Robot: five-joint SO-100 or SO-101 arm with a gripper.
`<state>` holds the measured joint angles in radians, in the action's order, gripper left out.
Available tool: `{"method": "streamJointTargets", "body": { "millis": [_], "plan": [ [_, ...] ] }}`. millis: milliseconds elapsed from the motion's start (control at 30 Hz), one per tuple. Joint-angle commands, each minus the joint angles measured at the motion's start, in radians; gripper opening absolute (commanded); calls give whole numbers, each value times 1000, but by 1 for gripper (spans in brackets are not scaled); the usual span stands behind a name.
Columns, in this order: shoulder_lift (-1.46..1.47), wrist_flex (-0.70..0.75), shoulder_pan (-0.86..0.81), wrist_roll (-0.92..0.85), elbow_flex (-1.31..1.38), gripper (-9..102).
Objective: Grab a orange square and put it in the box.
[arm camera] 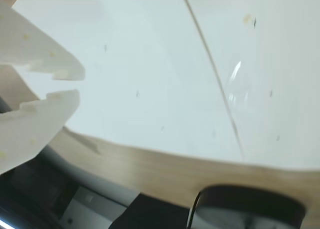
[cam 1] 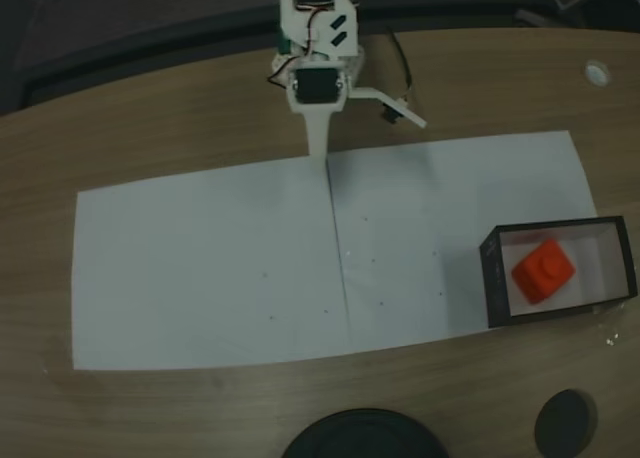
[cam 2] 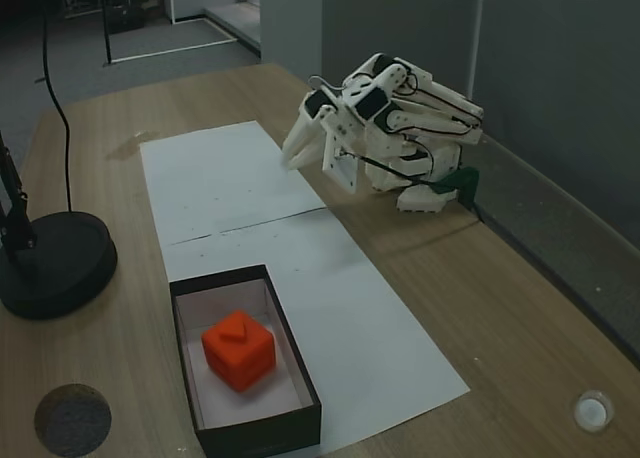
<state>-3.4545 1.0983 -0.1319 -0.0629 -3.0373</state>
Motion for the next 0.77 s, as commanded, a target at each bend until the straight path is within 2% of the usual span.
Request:
{"method": "streamJointTargets", "body": {
  "millis": [0, 300, 733],
  "plan": [
    [-21, -14, -17, 11, -23, 0],
    [-18, 196, 31, 11, 37, 0],
    [-18, 193, 38, 11, 37, 0]
  ]
}}
